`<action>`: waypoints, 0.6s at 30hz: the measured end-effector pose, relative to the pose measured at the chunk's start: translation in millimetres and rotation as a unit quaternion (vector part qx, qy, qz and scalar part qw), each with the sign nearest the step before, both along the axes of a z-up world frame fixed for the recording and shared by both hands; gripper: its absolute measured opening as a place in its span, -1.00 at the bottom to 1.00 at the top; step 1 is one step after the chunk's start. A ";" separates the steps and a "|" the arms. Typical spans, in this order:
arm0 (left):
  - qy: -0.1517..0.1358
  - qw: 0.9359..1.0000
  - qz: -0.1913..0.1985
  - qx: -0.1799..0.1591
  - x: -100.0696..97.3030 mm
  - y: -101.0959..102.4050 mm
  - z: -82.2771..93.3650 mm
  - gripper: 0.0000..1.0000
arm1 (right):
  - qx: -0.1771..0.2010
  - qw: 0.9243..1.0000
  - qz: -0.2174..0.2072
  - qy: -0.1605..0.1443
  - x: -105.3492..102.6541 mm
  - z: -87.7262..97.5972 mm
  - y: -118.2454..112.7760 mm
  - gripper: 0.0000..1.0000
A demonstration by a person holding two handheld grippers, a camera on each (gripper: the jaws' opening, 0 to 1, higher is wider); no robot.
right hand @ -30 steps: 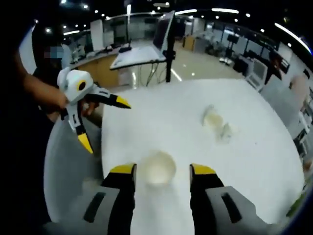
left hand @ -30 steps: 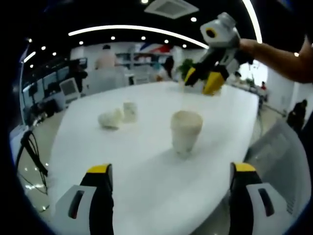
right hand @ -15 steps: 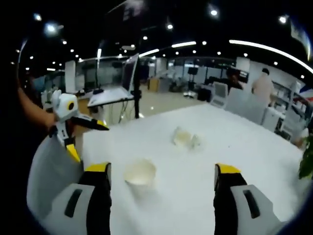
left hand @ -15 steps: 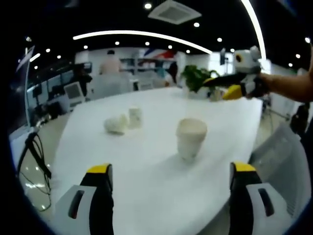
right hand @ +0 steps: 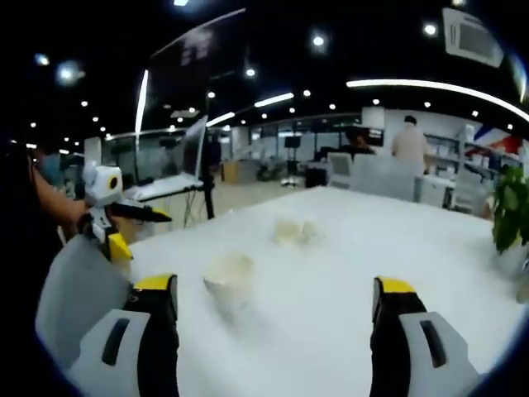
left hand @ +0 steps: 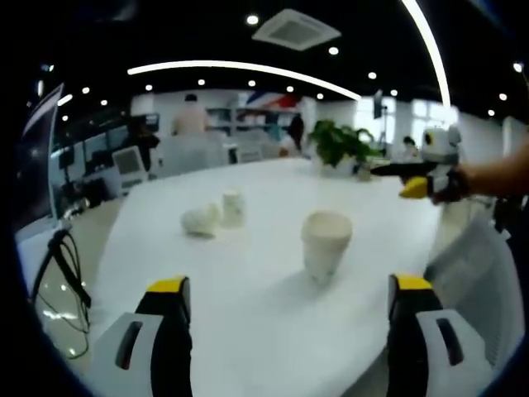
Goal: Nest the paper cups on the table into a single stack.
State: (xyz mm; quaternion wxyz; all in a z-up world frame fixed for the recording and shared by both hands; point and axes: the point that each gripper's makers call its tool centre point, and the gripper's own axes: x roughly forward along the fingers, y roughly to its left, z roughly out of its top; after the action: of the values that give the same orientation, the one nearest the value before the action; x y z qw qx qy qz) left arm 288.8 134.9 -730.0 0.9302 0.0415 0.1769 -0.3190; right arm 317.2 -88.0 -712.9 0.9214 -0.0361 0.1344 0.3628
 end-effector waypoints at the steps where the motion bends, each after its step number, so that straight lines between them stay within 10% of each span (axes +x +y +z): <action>1: 0.001 1.000 0.002 -0.005 0.3 0.6 0.8 0.98 | 0.000 1.000 -0.001 0.001 -1.4 -1.8 0.4 0.92; 18: 0.004 1.000 -0.006 -0.008 -2.5 1.4 -4.2 0.98 | 0.028 0.999 -0.013 0.034 -15.7 -30.1 9.6 0.88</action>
State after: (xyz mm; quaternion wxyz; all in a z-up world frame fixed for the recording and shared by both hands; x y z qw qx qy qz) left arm 286.3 136.3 -734.2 0.9278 0.0342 0.1780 -0.3262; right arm 301.5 -78.4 -743.0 0.9216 0.0041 0.1554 0.3556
